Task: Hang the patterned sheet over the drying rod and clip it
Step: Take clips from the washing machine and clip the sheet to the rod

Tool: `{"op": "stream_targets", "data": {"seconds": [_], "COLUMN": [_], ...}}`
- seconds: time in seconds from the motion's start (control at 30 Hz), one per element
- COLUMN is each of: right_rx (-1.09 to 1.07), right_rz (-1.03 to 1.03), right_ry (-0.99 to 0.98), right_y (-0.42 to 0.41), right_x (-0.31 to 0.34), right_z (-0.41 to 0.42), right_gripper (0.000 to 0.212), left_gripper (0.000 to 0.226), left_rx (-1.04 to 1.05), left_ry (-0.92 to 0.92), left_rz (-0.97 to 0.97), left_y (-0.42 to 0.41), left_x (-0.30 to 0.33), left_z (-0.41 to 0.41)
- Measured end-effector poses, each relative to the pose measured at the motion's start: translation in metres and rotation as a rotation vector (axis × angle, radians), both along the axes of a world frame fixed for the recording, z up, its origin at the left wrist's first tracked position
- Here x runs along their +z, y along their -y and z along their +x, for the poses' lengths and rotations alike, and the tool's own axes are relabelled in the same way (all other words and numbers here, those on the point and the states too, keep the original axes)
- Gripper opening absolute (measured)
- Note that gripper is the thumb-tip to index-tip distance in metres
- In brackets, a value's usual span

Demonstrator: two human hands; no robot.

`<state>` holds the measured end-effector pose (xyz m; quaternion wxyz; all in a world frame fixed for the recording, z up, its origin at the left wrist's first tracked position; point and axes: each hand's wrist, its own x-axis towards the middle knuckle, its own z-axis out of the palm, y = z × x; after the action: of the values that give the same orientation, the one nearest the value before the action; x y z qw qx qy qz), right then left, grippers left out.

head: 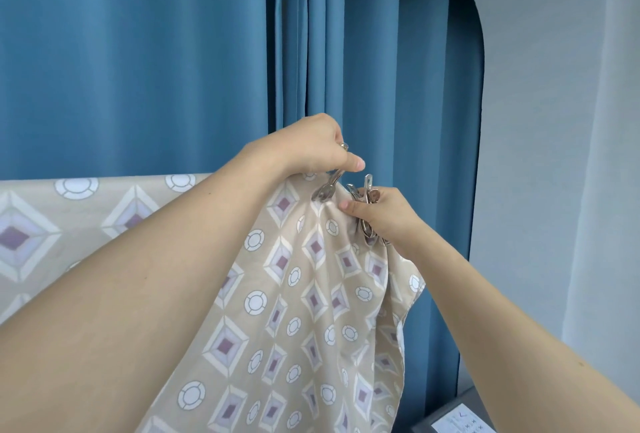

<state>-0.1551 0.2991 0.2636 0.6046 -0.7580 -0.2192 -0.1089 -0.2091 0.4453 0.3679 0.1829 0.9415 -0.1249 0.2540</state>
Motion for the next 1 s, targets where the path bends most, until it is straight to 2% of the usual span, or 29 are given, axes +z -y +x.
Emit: {"op": "stream_targets", "data": {"seconds": [0.13,0.27,0.3,0.4,0.43,0.5,0.57,0.7,0.83,0.93,1.0], "right_rx": [-0.013,-0.103,-0.136,-0.187,-0.200,-0.207,-0.156,-0.011,0.139,0.241,0.231], "right_rz": [0.067,0.129,0.132,0.130,0.147,0.190,0.152,0.034,0.107,0.105,0.027], "right_ry": [0.004,0.046,0.053,0.078,0.074,0.050,0.053,0.091,0.091,0.142,0.213], "right_y": [-0.001,0.002,0.002,0.001,-0.001,-0.003,-0.010,-0.030,-0.042,-0.053,-0.062], "right_x": [-0.003,-0.006,-0.006,-0.009,-0.010,-0.010,-0.013,-0.023,-0.032,-0.033,-0.030], "right_z": [-0.006,-0.017,-0.022,-0.038,-0.045,-0.060,-0.076,-0.097,-0.108,-0.114,-0.119], "right_gripper": [0.044,0.023,0.023,0.050,0.052,0.037,0.026,0.033,0.025,0.033,0.038], "left_gripper": [0.039,0.053,0.053,0.043,0.038,0.030,0.024,0.013,0.012,0.010,0.015], "left_rx": [-0.014,0.005,0.012,0.029,0.037,0.047,0.053,0.045,-0.025,-0.019,0.015], "left_ry": [0.008,0.027,0.042,0.101,0.124,0.177,0.237,0.282,0.198,0.106,0.084], "left_rz": [-0.009,0.007,0.021,0.051,0.059,0.056,0.032,-0.055,-0.082,-0.061,-0.099], "left_y": [0.001,-0.007,-0.009,-0.015,-0.018,-0.025,-0.034,-0.057,-0.077,-0.089,-0.099], "left_x": [-0.003,-0.009,-0.010,-0.015,-0.017,-0.022,-0.028,-0.038,-0.042,-0.045,-0.045], "left_z": [-0.004,-0.008,-0.010,-0.021,-0.026,-0.038,-0.052,-0.082,-0.116,-0.134,-0.143]}}
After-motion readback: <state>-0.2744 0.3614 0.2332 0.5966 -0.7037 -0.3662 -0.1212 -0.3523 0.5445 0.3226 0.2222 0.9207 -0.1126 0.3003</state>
